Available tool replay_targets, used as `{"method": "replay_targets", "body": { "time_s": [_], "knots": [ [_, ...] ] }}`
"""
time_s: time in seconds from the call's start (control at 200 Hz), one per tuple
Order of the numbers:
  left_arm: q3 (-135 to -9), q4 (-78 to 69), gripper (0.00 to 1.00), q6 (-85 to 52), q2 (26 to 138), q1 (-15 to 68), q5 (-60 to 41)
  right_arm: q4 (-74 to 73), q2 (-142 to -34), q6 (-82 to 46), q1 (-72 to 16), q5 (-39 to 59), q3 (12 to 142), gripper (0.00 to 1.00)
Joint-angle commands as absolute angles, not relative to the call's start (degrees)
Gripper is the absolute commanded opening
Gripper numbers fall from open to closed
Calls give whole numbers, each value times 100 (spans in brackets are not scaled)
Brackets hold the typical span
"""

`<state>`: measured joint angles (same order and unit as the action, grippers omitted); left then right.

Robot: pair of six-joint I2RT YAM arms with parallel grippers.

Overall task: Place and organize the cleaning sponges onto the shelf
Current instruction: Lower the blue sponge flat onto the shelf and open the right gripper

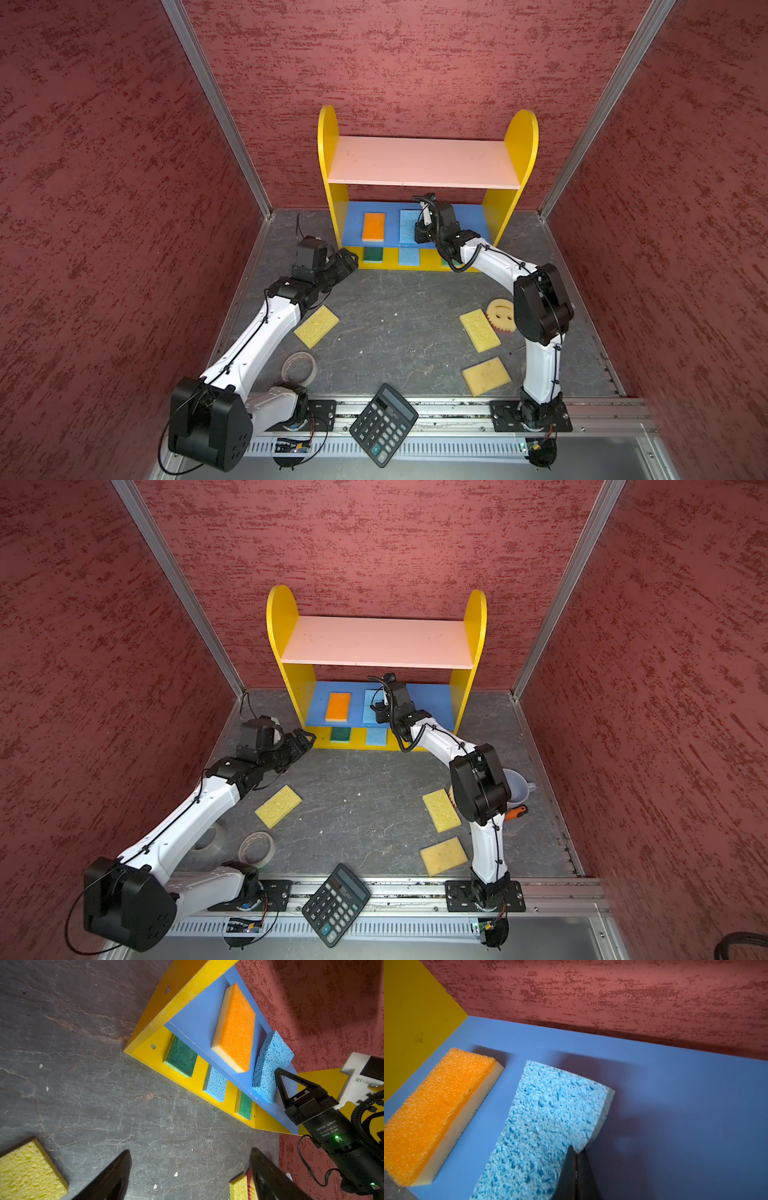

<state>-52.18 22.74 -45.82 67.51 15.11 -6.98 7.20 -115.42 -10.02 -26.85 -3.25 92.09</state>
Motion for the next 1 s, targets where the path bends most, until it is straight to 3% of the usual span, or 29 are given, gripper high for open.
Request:
{"method": "replay_targets", "body": {
  "time_s": [0.0, 0.261, 0.992],
  "knots": [
    [-5379, 2300, 89, -4617, 6820, 1588, -602, 756, -11673, -860, -2593, -453, 9400, 4],
    [-5421, 2312, 89, -4625, 6864, 1633, -562, 764, -11697, -879, -2586, -338, 9382, 19],
    [-5425, 2572, 89, -4452, 6505, 1580, -369, 992, -10825, -1141, -2694, -234, 9167, 30]
  ]
}}
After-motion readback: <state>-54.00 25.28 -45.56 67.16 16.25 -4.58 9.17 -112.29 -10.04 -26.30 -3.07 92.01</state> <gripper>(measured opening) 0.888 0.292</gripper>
